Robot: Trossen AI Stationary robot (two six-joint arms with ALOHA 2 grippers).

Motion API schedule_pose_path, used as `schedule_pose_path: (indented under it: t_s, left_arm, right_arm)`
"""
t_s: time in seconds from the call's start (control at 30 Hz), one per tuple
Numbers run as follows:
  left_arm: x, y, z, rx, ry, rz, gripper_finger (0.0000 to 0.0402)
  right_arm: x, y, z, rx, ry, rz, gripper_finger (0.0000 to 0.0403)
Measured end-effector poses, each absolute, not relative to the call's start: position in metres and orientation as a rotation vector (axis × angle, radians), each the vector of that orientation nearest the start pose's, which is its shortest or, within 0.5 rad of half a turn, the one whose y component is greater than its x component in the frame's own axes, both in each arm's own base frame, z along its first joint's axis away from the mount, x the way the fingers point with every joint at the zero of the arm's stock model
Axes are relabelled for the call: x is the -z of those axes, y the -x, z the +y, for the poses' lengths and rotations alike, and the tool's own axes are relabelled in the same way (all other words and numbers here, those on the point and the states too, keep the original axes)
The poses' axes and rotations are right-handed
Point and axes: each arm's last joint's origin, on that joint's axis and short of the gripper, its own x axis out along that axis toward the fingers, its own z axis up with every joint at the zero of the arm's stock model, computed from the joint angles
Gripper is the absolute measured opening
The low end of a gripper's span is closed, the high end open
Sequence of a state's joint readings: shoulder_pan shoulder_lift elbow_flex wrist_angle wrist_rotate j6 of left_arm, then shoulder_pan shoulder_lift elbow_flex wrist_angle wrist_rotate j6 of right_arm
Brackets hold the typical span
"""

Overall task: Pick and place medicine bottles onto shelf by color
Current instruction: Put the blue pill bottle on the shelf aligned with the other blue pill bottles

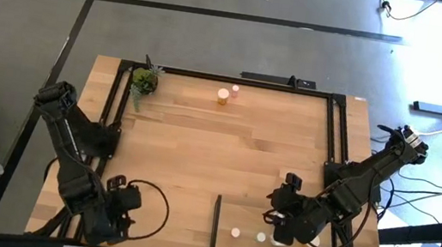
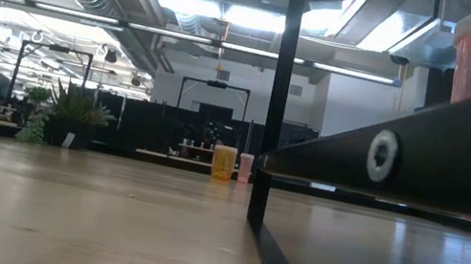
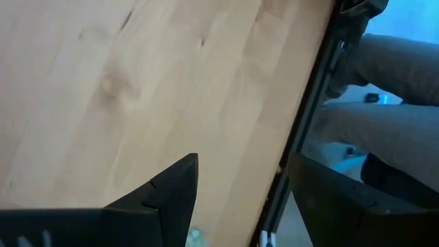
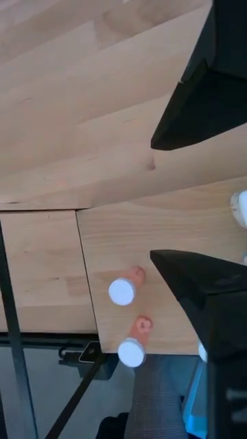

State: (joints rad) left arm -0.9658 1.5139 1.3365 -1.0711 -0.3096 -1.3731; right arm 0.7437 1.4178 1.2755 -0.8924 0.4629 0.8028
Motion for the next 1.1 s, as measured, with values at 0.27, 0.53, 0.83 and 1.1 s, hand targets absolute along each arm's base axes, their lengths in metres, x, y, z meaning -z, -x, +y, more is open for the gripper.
schedule_pose_path:
  t_s: [0.27,0.53,0.83,1.1]
  left_arm:
    - [-0.294,-0.172,-0.235,-0.170,0.516,1.138,0.0219]
    - [-0.292,-0.173,-0.238,-0.193,0.570,1.146,0.0219]
    - [-0.262,-0.168,-0.251,-0.368,0.606,1.365,0.0219]
    - [-0.233,-0.166,-0.260,-0.507,0.561,1.614,0.0219]
  right_arm:
    - [-0.309,-0.215,0.180,0.094,-0.172,0.864,0.0251]
    - [-0.309,-0.215,0.180,0.106,-0.198,0.863,0.0251]
    - [-0.309,-0.215,0.179,0.115,-0.193,0.855,0.0251]
    - [-0.309,-0.215,0.179,0.116,-0.191,0.853,0.0251]
